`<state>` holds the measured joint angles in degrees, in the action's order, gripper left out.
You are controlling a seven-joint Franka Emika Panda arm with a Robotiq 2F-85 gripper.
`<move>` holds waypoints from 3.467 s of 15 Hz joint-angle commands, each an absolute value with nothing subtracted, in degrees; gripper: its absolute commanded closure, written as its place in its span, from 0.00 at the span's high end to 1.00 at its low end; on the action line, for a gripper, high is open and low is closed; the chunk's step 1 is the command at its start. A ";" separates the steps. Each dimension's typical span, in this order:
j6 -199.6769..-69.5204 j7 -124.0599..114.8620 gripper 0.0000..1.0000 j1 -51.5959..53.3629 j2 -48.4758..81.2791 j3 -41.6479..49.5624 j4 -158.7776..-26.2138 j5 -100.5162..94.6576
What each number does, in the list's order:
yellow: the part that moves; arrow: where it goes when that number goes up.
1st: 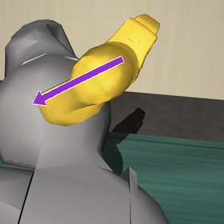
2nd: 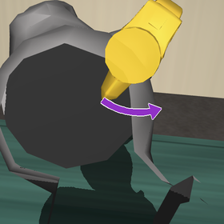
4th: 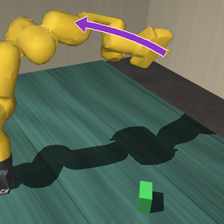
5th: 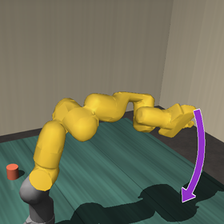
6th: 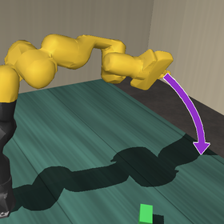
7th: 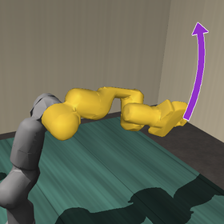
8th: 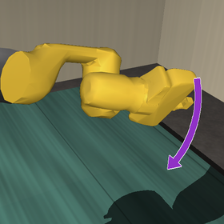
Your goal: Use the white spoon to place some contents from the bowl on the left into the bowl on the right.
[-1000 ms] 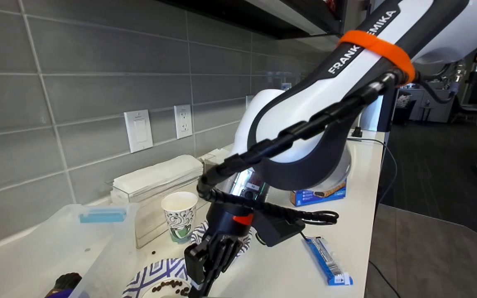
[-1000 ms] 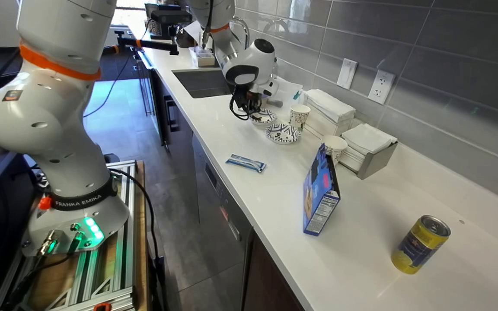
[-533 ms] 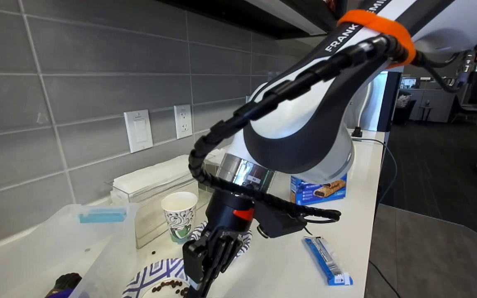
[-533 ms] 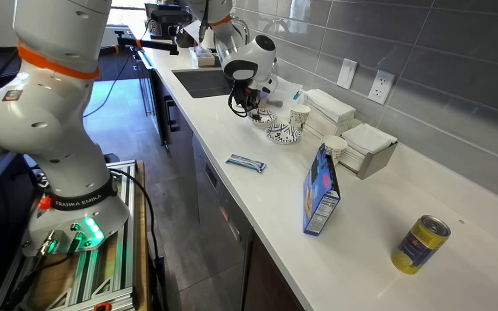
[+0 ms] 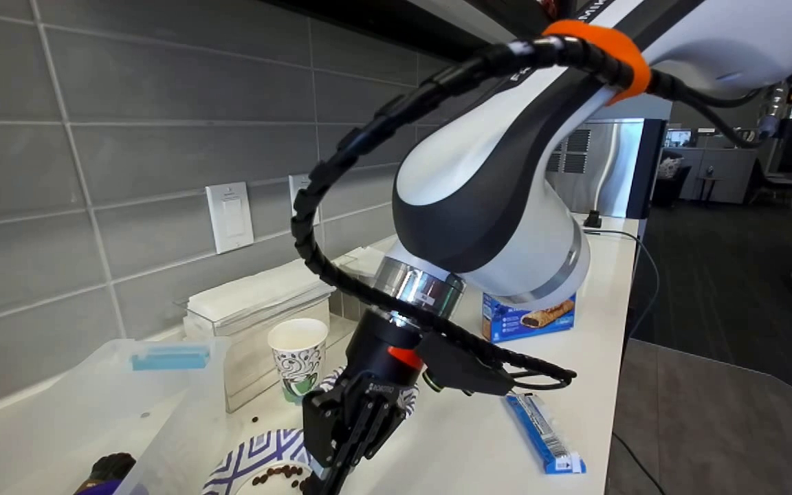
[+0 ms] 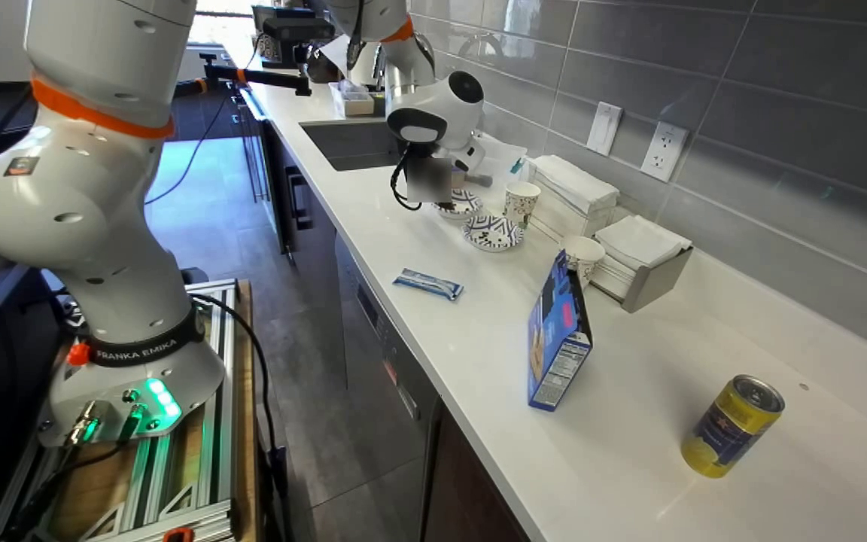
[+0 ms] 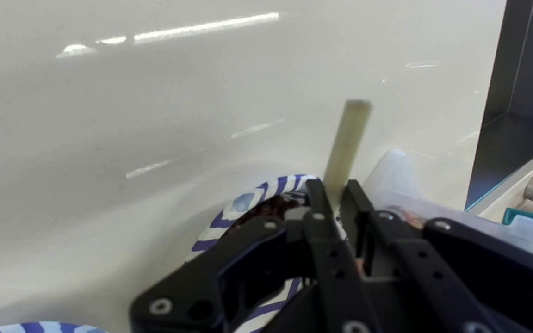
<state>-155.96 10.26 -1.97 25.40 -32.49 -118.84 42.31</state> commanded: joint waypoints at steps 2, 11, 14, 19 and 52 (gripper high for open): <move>-154.27 15.46 0.03 -1.42 26.78 -31.89 -117.37 52.19; -149.18 22.89 0.03 2.31 27.31 -26.96 -116.30 66.63; -146.29 23.64 0.03 4.11 27.37 -24.30 -115.82 69.17; -143.31 25.39 0.03 5.94 27.60 -20.78 -115.76 72.94; -137.34 28.72 0.03 11.56 30.45 -11.79 -114.32 81.42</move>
